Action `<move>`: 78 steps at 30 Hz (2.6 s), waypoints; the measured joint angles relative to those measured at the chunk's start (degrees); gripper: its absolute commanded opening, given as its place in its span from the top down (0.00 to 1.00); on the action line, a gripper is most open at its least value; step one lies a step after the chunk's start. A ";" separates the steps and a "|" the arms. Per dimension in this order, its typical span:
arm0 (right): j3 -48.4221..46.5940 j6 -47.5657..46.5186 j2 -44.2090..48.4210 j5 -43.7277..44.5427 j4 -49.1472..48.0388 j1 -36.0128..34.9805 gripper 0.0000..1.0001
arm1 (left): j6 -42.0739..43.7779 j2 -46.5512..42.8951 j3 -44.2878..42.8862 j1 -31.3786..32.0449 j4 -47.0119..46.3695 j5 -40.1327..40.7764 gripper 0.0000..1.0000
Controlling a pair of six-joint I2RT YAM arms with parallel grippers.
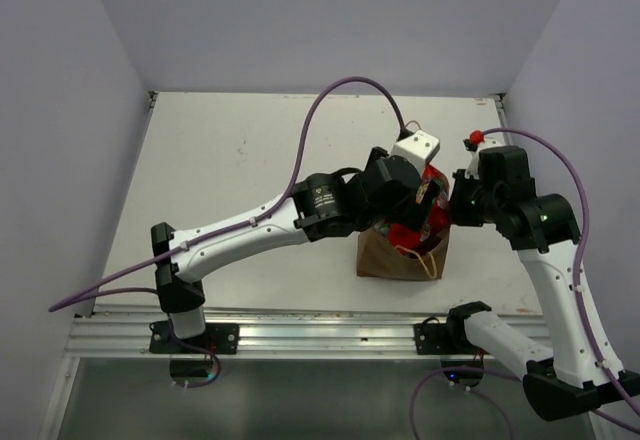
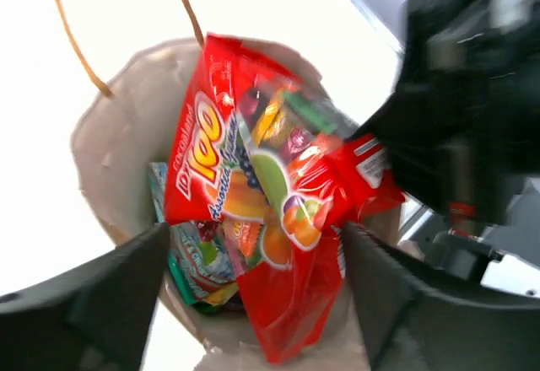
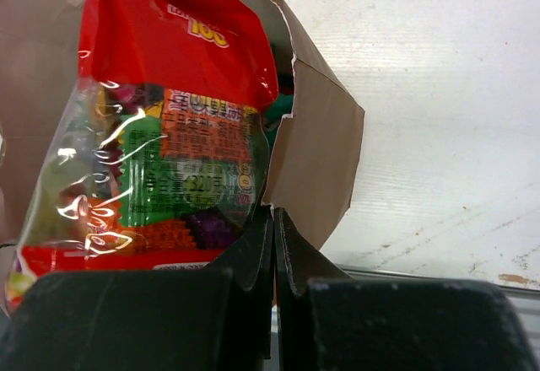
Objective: Place the snacks into the paper bag
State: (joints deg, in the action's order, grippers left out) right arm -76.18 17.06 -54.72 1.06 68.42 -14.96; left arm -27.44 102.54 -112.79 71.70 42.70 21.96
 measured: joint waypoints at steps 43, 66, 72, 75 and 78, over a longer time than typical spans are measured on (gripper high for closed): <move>-6.40 0.07 -10.78 -2.08 -2.10 -10.56 1.00 | -18.51 -8.94 10.38 -3.65 20.68 18.64 1.00; -12.15 3.26 -20.00 -0.04 -11.50 -24.79 0.58 | -39.52 -22.86 24.81 -6.38 32.79 30.51 0.21; -23.45 3.67 -15.72 10.54 -8.31 -24.87 0.56 | -38.66 -25.88 10.86 -5.42 31.80 37.73 0.04; -23.10 3.96 -11.56 18.93 -5.42 -24.87 0.55 | -34.42 -29.64 11.91 -10.01 28.61 38.34 0.04; -20.50 4.68 -9.68 25.31 -1.92 -24.74 0.56 | -29.66 -32.83 17.18 -19.15 23.69 36.33 0.04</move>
State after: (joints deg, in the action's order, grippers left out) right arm -96.68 21.74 -64.40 26.37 66.50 -39.70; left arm -57.10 69.71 -95.61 52.56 66.39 58.28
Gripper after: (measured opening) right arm 0.450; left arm 0.959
